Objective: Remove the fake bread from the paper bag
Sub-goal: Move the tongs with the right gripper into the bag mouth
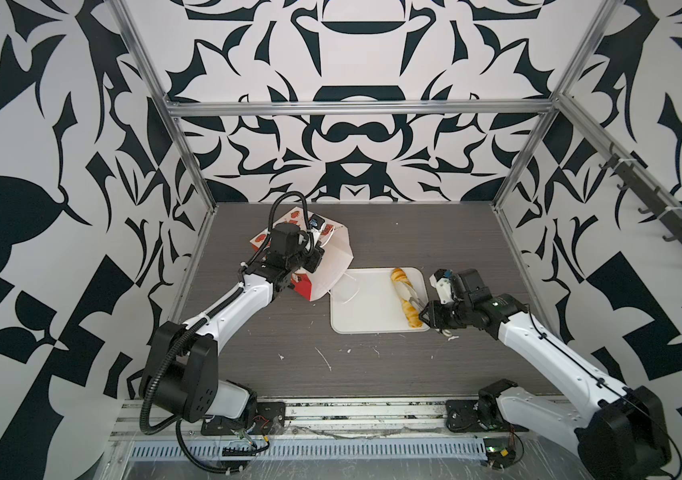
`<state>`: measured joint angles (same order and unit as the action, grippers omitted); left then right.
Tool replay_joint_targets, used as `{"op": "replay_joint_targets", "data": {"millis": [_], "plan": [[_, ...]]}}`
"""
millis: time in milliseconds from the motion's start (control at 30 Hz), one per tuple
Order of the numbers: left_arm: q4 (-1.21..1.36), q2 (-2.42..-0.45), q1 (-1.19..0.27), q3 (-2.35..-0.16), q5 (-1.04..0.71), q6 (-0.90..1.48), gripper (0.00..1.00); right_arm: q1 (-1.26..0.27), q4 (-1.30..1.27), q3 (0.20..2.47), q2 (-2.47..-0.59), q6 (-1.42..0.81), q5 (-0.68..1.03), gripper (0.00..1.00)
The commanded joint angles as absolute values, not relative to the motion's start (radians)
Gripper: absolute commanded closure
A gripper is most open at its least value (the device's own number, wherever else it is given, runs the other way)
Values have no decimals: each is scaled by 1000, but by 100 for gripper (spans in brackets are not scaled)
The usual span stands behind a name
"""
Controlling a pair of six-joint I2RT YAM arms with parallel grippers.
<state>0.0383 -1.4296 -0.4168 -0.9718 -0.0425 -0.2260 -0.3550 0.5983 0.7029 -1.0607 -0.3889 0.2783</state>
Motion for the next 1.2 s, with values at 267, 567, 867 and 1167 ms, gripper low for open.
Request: {"op": "replay_joint_targets", "data": {"millis": [267, 567, 867, 1167], "plan": [[27, -1401, -421, -966, -51, -233, 100, -354, 633, 741, -986, -381, 211, 65], [26, -1403, -423, -968, -55, -236, 100, -376, 483, 801, -967, -454, 509, 66], [9, -1400, -424, -975, -68, -251, 100, -638, 338, 969, -1215, -397, 452, 65], [-16, -1405, -431, -998, -56, -256, 100, -720, 262, 1162, -1581, -320, 401, 65]]}}
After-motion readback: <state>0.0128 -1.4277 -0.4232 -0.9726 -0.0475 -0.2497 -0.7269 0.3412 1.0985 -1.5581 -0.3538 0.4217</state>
